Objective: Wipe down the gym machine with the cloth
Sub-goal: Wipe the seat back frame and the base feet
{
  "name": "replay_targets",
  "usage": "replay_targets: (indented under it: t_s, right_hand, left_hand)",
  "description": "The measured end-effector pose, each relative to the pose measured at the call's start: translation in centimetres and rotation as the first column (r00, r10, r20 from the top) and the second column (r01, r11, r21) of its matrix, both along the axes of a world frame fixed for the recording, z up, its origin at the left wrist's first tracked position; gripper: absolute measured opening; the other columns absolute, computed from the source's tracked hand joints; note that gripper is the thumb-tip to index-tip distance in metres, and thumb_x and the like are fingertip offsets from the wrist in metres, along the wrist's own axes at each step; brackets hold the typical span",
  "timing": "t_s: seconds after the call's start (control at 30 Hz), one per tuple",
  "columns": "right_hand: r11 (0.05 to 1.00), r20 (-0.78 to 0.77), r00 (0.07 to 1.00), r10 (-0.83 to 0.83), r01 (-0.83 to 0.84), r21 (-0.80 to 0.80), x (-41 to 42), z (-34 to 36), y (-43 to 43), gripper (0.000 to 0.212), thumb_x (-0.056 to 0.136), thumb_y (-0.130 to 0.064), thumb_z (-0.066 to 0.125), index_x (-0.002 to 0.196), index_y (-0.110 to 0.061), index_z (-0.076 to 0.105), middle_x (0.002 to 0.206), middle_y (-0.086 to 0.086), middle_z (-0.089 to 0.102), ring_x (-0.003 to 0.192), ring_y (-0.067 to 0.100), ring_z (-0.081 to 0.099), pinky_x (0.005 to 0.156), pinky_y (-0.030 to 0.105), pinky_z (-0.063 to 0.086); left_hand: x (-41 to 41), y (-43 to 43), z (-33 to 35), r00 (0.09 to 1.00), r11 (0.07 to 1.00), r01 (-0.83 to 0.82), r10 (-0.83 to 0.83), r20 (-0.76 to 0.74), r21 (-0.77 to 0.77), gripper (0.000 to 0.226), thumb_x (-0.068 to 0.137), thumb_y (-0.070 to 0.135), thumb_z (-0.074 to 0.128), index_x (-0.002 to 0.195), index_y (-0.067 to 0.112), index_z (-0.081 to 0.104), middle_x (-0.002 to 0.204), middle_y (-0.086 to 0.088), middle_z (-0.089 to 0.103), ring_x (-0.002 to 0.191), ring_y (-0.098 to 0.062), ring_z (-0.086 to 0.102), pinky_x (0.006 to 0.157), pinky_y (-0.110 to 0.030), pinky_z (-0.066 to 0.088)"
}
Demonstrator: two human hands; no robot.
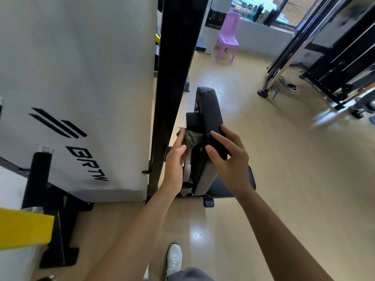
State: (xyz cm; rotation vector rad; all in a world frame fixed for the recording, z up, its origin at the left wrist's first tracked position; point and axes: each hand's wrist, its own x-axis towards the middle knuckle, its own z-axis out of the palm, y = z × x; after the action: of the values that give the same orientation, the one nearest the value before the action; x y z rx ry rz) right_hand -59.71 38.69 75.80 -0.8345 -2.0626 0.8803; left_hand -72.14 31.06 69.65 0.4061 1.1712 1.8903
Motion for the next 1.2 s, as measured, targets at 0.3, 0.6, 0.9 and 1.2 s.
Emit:
replay_targets:
  t_s: [0.3,0.6,0.9,1.2]
  right_hand:
    - [0.999,-0.008,1.000,-0.009,0.009,-0.032,-0.1,0.1,-0.2,0.041,0.087,-0.017,0.078,0.125,-0.027,0.068,0.142,-0.003,0.055,0.135,0.013,0.050,0.108,0.043,0.049]
    - [1.000,-0.016,1.000,-0.006,0.006,-0.024,-0.2,-0.3,0.0,0.040,0.087,-0.018,0.078,0.126,-0.022,0.069,0.142,-0.002,0.055,0.136,0.015,0.049,0.108,0.046,0.048]
    - [1.000,-0.022,1.000,-0.017,0.017,-0.011,-0.3,-0.8,0.1,0.040,0.088,-0.024,0.075,0.128,-0.025,0.068,0.143,-0.004,0.053,0.136,0.017,0.048,0.107,0.047,0.049]
    - [1.000,-0.017,1.000,-0.014,0.014,-0.023,-0.3,-0.8,0.1,0.039,0.089,-0.026,0.074,0.128,-0.023,0.069,0.145,-0.005,0.052,0.137,0.015,0.047,0.109,0.047,0.047]
  left_hand:
    - [-0.8,0.1,0.3,0.978,0.999,0.004,-0.014,0.210,0.047,0.059,0.103,0.047,0.027,0.152,0.021,0.045,0.147,-0.005,0.056,0.138,-0.020,0.051,0.123,-0.046,0.026]
    - [-1.6,0.9,0.8,0.995,0.993,-0.019,0.008,0.097,0.115,0.073,0.092,0.057,0.027,0.152,0.020,0.046,0.152,0.000,0.052,0.140,-0.016,0.048,0.122,-0.042,0.026]
    - [-1.2,0.3,-3.2,0.983,0.995,0.099,-0.096,0.155,-0.011,0.079,0.089,0.064,0.030,0.154,0.021,0.043,0.149,-0.004,0.054,0.141,-0.021,0.046,0.124,-0.047,0.024]
    - [-1.2,1.2,-6.9,0.971,0.979,0.126,-0.089,0.223,-0.158,0.070,0.095,0.062,0.031,0.142,0.019,0.058,0.138,-0.006,0.064,0.132,-0.021,0.054,0.118,-0.044,0.035]
